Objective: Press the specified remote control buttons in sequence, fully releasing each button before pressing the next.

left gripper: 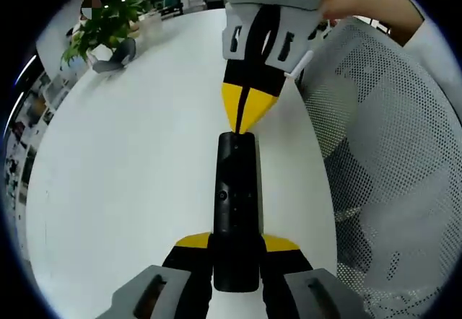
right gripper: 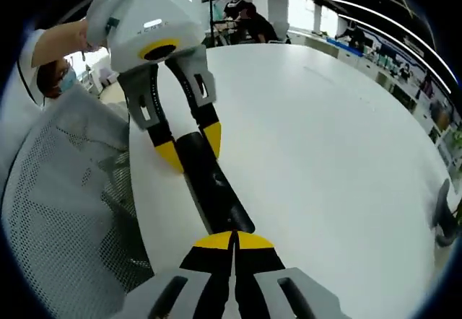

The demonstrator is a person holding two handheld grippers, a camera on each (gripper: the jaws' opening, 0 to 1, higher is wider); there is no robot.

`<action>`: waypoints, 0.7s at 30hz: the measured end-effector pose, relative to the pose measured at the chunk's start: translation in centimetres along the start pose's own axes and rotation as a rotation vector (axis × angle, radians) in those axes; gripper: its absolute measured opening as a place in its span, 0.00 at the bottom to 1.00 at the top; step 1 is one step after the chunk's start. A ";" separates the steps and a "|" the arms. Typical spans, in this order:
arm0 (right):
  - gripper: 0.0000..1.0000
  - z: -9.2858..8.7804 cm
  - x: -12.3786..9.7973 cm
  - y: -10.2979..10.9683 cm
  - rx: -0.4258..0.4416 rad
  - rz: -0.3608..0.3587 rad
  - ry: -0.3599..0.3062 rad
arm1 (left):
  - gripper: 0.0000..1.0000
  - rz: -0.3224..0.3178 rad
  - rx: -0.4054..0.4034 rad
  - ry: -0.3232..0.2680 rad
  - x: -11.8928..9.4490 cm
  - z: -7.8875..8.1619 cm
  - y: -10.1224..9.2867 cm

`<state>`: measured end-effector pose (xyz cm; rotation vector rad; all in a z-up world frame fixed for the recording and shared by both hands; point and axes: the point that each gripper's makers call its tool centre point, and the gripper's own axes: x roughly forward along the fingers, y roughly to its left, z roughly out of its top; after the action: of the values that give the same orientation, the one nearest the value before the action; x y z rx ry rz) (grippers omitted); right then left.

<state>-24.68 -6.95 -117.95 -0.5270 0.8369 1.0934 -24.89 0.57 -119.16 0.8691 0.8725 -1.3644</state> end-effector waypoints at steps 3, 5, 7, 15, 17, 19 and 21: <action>0.00 -0.4 0.0 0.1 0.034 0.015 0.022 | 0.24 -0.001 -0.029 -0.001 0.0 0.0 0.1; 0.00 -0.4 0.0 0.2 0.006 0.023 0.032 | 0.24 -0.001 -0.019 0.009 0.0 0.0 0.1; 0.00 -0.4 0.0 0.1 -0.042 0.023 0.055 | 0.24 -0.002 -0.013 0.016 0.0 0.0 0.0; 0.00 -0.2 0.2 0.1 -0.178 0.064 0.114 | 0.24 -0.010 -0.003 0.023 0.0 0.0 0.1; 0.00 -0.1 0.2 0.1 -0.207 0.074 0.128 | 0.24 -0.009 0.002 0.028 0.0 0.0 0.0; 0.00 -0.1 0.2 0.1 -0.233 0.083 0.135 | 0.24 -0.008 0.004 0.033 0.0 0.0 0.0; 0.00 0.1 0.3 -0.1 -0.204 0.087 0.135 | 0.24 -0.008 0.006 0.036 0.0 0.0 0.0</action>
<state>-24.50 -6.78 -118.13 -0.7469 0.8771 1.2414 -24.86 0.60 -119.21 0.8982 0.9008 -1.3630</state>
